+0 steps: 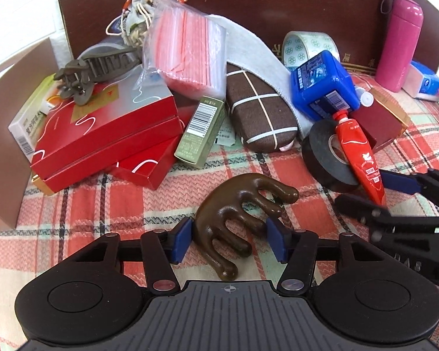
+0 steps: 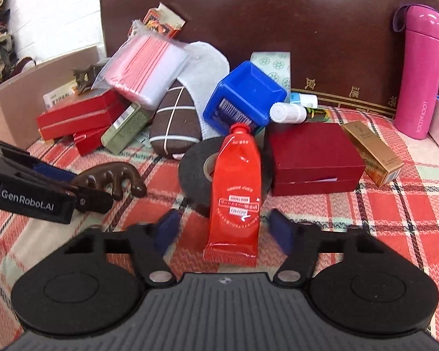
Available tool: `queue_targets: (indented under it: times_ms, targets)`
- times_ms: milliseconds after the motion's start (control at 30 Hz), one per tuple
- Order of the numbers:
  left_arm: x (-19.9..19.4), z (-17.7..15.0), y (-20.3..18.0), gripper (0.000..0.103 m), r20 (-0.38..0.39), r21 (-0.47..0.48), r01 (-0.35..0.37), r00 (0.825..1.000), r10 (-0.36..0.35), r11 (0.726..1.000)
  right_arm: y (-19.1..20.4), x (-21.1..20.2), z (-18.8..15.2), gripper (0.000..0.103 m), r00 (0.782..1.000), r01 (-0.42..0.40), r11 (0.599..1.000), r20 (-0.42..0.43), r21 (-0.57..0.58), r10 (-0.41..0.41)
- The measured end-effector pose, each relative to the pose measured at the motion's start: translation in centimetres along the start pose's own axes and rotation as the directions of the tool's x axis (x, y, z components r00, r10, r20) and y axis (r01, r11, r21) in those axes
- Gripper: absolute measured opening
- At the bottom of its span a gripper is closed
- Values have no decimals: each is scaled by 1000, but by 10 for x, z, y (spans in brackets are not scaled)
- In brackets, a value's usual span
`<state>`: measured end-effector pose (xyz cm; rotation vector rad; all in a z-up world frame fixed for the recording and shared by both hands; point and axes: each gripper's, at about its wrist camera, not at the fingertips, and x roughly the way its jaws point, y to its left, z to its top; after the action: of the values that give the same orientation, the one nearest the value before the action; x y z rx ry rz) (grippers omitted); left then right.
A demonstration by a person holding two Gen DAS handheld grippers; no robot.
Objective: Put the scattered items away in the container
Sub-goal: 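Grasp the brown comb with the left tool while the right tool grasps the red tube, then lift the comb and red tube and carry both toward the cardboard box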
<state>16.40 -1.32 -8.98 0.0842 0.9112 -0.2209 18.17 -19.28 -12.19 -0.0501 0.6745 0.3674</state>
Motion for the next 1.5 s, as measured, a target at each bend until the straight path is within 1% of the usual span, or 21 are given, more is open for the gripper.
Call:
queue_targets:
  times_ms: [33, 67, 100, 133, 300, 500, 633, 733, 1033, 1200, 1367, 1400, 1433, 1467, 1500]
  targets:
    - [-1, -1, 0, 57, 2, 0, 2, 1000, -2, 1000, -1, 0, 1, 52, 1000, -1, 1000, 2, 7, 1]
    - [-1, -1, -1, 57, 3, 1, 2, 1000, -2, 1000, -2, -1, 1, 49, 1000, -2, 1000, 3, 14, 2]
    - [-2, -2, -1, 57, 4, 2, 2, 1000, -2, 1000, -2, -2, 1, 42, 1000, -3, 1000, 3, 21, 3]
    - [-3, -3, -2, 57, 4, 3, 6, 1000, -6, 1000, -3, -3, 1, 40, 1000, -11, 1000, 1, 22, 11]
    - [-10, -12, -8, 57, 2, 7, 12, 1000, -12, 1000, -1, -12, 0, 39, 998, -54, 998, -13, 11, 55]
    - [-27, -37, -10, 57, -7, 5, 16, 1000, -16, 1000, 5, -32, -12, 39, 993, -111, 994, -45, 5, 111]
    - [-31, -43, -12, 57, -6, 22, 11, 1000, -11, 1000, 11, -35, -18, 39, 991, -119, 993, -58, -3, 118]
    - [-32, -42, -11, 57, -6, 12, 11, 1000, -11, 1000, 14, -36, -17, 39, 991, -121, 993, -56, -6, 121]
    - [-57, -49, -4, 57, 48, -8, -28, 998, 28, 1000, 25, -47, -10, 38, 985, -166, 986, -44, -34, 164]
    - [-71, -62, 7, 57, 45, -27, -41, 998, 42, 999, 41, -51, -9, 38, 977, -209, 976, -51, -63, 206]
    - [-68, -74, 16, 57, 19, -35, -43, 999, 43, 998, 52, -45, -14, 38, 975, -208, 975, -92, -82, 200]
    - [-66, -75, 17, 59, 11, -36, -39, 999, 39, 999, 53, -43, -15, 39, 975, -207, 975, -99, -80, 199]
    - [-62, -76, 18, 66, 3, -39, -36, 999, 36, 999, 53, -42, -16, 39, 974, -207, 975, -105, -77, 199]
    - [-60, -77, 18, 70, 5, -40, -32, 999, 32, 999, 54, -41, -16, 39, 975, -204, 976, -110, -79, 195]
    - [-58, -78, 18, 71, 7, -42, -29, 1000, 29, 999, 55, -40, -16, 43, 975, -202, 976, -110, -83, 193]
